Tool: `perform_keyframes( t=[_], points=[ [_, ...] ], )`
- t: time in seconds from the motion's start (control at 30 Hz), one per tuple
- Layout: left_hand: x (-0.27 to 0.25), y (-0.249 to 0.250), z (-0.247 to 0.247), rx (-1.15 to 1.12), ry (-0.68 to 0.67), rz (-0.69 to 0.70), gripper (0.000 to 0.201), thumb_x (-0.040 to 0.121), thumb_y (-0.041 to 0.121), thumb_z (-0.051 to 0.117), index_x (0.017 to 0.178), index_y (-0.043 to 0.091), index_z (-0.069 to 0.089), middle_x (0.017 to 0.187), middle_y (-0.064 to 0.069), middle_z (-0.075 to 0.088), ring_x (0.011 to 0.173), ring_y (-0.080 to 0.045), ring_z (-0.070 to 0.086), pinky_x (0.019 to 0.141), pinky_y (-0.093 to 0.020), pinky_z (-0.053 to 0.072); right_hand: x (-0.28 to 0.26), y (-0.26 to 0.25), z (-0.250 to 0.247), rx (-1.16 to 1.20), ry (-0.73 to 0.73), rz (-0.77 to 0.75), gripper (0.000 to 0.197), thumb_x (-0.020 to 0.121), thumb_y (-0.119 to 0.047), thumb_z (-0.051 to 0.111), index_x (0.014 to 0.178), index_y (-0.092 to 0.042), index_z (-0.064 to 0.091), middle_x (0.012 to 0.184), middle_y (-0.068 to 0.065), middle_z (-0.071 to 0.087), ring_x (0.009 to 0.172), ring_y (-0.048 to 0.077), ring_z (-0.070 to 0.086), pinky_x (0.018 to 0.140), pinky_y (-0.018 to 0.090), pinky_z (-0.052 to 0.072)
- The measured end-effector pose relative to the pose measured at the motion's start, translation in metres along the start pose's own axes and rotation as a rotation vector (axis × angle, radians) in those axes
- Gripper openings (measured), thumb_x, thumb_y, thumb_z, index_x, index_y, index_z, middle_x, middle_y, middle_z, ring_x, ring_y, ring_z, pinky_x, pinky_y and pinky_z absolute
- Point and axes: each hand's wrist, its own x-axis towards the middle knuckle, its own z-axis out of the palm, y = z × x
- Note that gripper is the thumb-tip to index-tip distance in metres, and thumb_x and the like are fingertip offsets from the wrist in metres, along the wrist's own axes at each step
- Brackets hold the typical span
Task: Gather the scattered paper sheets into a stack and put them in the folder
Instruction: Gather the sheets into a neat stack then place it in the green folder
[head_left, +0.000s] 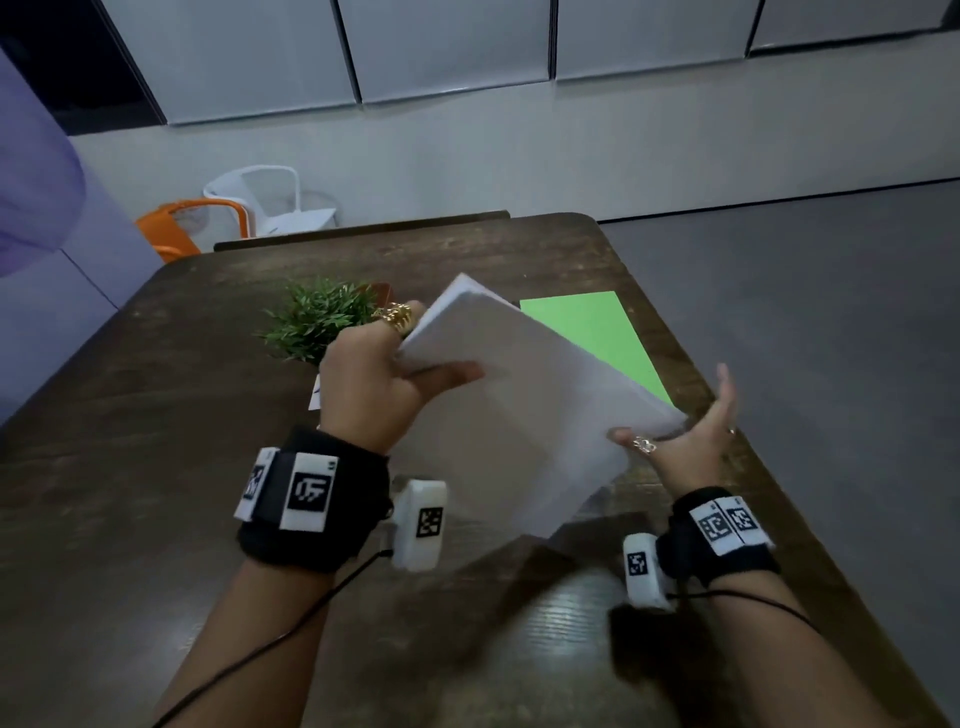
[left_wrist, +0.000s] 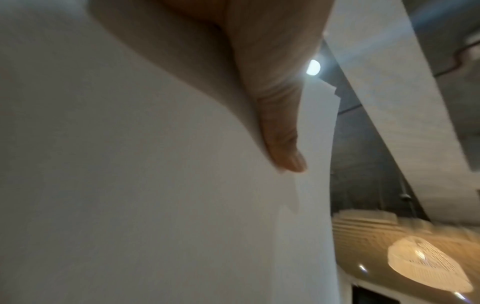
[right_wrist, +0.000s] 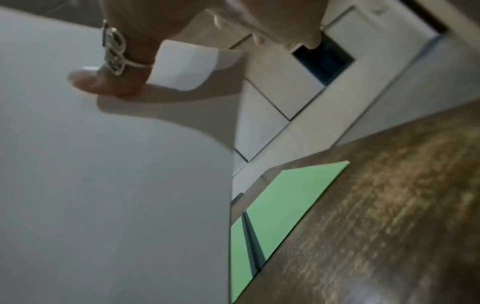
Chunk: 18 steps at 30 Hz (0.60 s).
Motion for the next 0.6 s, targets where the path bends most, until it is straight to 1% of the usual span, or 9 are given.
perform_keyframes(
  t=[0.07, 0.1, 0.17, 0.2, 0.23, 0.33, 0.43, 0.53, 0.6],
  points=[
    [-0.008, -0.017, -0.002, -0.163, 0.061, -0.129, 0.059, 0.052, 0.066, 0.074, 0.091, 0.023, 0.069, 0.078, 0.001, 0.07, 0.073, -0.022, 0.066, 0.067, -0.041, 0.054, -0.003, 0.004, -0.001, 0.156, -0.01, 0.079, 0.13, 0.054, -0.009, 0.089, 0.148, -0.032, 0.001, 0.154, 0.009, 0.016, 0.137, 0.021, 0.025, 0.108, 0.039, 0.029],
    [-0.014, -0.024, -0.001, -0.232, 0.079, -0.181, 0.053, 0.051, 0.063, 0.076, 0.09, 0.028, 0.07, 0.078, 0.002, 0.071, 0.074, -0.02, 0.067, 0.068, -0.041, 0.055, -0.005, 0.005, 0.002, 0.228, -0.086, 0.118, 0.117, 0.061, -0.001, 0.084, 0.148, -0.023, 0.008, 0.147, 0.013, 0.033, 0.13, 0.021, 0.037, 0.103, 0.03, 0.039],
    [-0.025, -0.033, 0.004, -0.362, 0.11, -0.272, 0.036, 0.049, 0.053, 0.082, 0.079, 0.037, 0.07, 0.073, 0.008, 0.071, 0.069, -0.012, 0.066, 0.065, -0.034, 0.055, -0.016, 0.0, 0.009, 0.29, -0.253, 0.22, 0.058, 0.075, 0.006, 0.071, 0.125, -0.005, 0.044, 0.102, 0.011, 0.061, 0.094, 0.016, 0.063, 0.066, 0.008, 0.051],
    [-0.03, -0.036, 0.007, -0.434, 0.125, -0.317, 0.03, 0.049, 0.044, 0.086, 0.073, 0.036, 0.069, 0.069, 0.011, 0.07, 0.065, -0.006, 0.065, 0.061, -0.028, 0.054, -0.022, -0.005, 0.014, 0.307, -0.292, 0.277, 0.033, 0.08, 0.006, 0.066, 0.109, -0.003, 0.053, 0.087, 0.008, 0.061, 0.079, 0.015, 0.066, 0.053, 0.01, 0.049],
    [-0.035, -0.04, 0.011, -0.501, 0.14, -0.359, 0.027, 0.051, 0.034, 0.089, 0.07, 0.032, 0.069, 0.067, 0.014, 0.07, 0.062, -0.002, 0.063, 0.058, -0.022, 0.052, -0.024, -0.001, 0.018, 0.339, -0.309, 0.315, 0.022, 0.082, 0.006, 0.064, 0.1, -0.004, 0.057, 0.084, 0.01, 0.062, 0.076, 0.018, 0.066, 0.051, 0.016, 0.05],
    [-0.049, -0.056, 0.022, -0.584, 0.193, -0.46, 0.025, 0.06, 0.013, 0.086, 0.071, 0.024, 0.066, 0.061, 0.017, 0.068, 0.057, 0.004, 0.061, 0.054, -0.014, 0.048, -0.024, 0.005, 0.023, 0.453, -0.25, 0.343, 0.023, 0.075, 0.005, 0.069, 0.096, -0.003, 0.062, 0.089, 0.011, 0.066, 0.087, 0.032, 0.065, 0.062, 0.03, 0.053],
    [-0.062, -0.07, 0.032, -0.618, 0.272, -0.555, 0.024, 0.065, 0.01, 0.083, 0.077, 0.022, 0.066, 0.062, 0.016, 0.068, 0.058, 0.006, 0.061, 0.055, -0.014, 0.049, -0.024, 0.007, 0.027, 0.461, -0.188, 0.248, 0.034, 0.07, 0.008, 0.072, 0.1, -0.004, 0.063, 0.093, 0.01, 0.068, 0.081, 0.022, 0.066, 0.063, 0.026, 0.056],
    [-0.076, -0.079, 0.043, -0.649, 0.374, -0.606, 0.034, 0.067, 0.002, 0.08, 0.098, 0.008, 0.067, 0.076, 0.013, 0.067, 0.063, 0.01, 0.061, 0.062, -0.01, 0.05, -0.028, 0.005, 0.034, 0.406, -0.137, 0.138, 0.041, 0.064, 0.007, 0.078, 0.099, -0.008, 0.063, 0.097, 0.011, 0.069, 0.082, 0.021, 0.066, 0.076, 0.033, 0.053],
    [-0.086, -0.088, 0.05, -0.665, 0.429, -0.648, 0.039, 0.069, -0.003, 0.078, 0.105, 0.001, 0.064, 0.072, 0.016, 0.069, 0.066, 0.01, 0.06, 0.065, -0.01, 0.05, -0.031, 0.007, 0.038, 0.382, -0.13, 0.118, 0.039, 0.063, 0.007, 0.079, 0.094, -0.012, 0.062, 0.093, 0.007, 0.069, 0.082, 0.019, 0.065, 0.077, 0.033, 0.053]
  ],
)
